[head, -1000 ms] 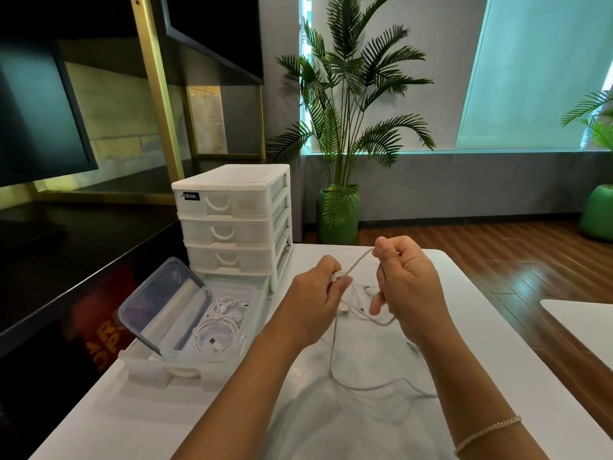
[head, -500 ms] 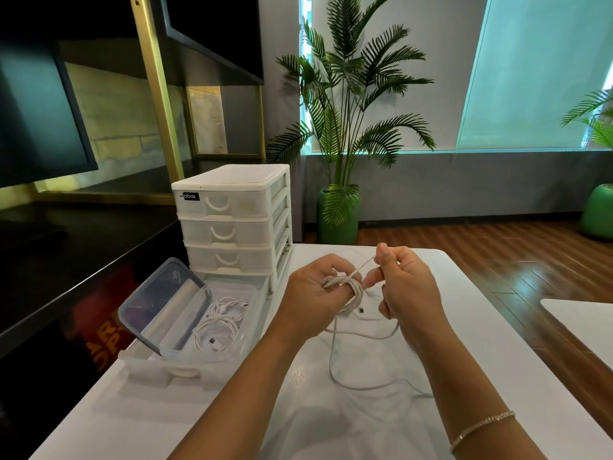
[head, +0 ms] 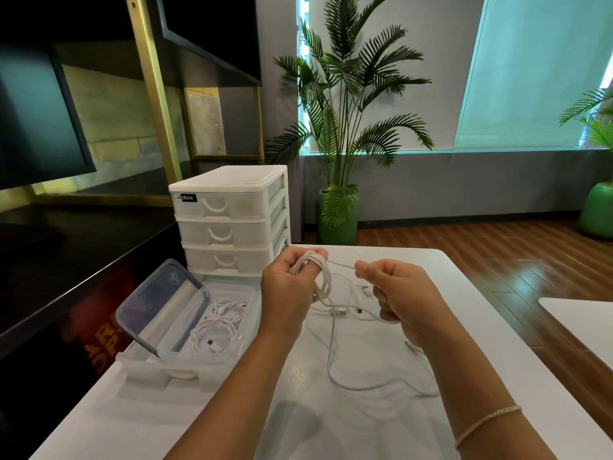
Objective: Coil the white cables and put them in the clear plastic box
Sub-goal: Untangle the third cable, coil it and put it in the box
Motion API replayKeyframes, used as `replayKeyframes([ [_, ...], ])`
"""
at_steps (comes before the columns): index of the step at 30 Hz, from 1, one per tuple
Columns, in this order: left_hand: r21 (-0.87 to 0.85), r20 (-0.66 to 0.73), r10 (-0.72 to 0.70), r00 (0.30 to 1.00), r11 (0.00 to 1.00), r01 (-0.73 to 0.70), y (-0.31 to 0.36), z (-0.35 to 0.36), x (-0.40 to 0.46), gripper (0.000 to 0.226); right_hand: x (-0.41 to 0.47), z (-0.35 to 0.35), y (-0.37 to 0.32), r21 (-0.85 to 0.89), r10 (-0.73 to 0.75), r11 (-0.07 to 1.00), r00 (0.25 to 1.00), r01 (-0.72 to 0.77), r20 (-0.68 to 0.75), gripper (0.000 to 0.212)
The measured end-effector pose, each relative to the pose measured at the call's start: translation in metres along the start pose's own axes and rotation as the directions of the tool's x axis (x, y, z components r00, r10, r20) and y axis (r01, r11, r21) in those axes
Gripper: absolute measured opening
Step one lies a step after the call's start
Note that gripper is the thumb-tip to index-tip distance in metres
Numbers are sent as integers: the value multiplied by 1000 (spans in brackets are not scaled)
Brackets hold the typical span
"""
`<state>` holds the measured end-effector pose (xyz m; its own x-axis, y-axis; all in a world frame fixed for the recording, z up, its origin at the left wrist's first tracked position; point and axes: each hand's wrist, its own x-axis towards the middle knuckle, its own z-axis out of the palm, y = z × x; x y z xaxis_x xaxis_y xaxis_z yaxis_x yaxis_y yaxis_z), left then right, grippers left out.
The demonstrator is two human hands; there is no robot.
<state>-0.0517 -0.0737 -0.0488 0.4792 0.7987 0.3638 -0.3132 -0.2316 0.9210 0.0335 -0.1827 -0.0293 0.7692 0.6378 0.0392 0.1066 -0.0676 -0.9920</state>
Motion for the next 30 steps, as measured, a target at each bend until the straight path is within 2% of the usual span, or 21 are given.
replayKeyframes([
  [4,-6,-71,-90,993,996,90,-5,-1,5,26,-3,-1,-6,133,73,987,991,-88,111,21],
  [11,117,-152,-66,986,990,84,-7,-7,9,23,-6,-6,-12,253,59,964,992,-86,111,12],
  [17,188,-142,-61,988,978,88,-4,-6,6,29,-3,0,-11,142,25,990,999,-19,-40,13],
  [21,262,-125,-83,989,958,114,-7,-7,8,27,-4,1,-12,394,49,918,999,-45,1,12],
  [23,313,-123,-106,987,940,140,-9,-9,9,25,-4,1,-12,444,39,895,999,-38,6,13],
  [25,323,-123,-139,983,931,172,-10,-11,11,24,-4,1,-12,381,16,925,999,2,-43,16],
  [27,292,-121,-170,978,936,199,-9,-10,10,27,-3,0,-10,245,-5,969,996,26,-89,16],
  [30,217,-112,-228,967,944,247,-6,-6,9,30,-2,3,-7,75,-7,997,997,13,-79,15],
])
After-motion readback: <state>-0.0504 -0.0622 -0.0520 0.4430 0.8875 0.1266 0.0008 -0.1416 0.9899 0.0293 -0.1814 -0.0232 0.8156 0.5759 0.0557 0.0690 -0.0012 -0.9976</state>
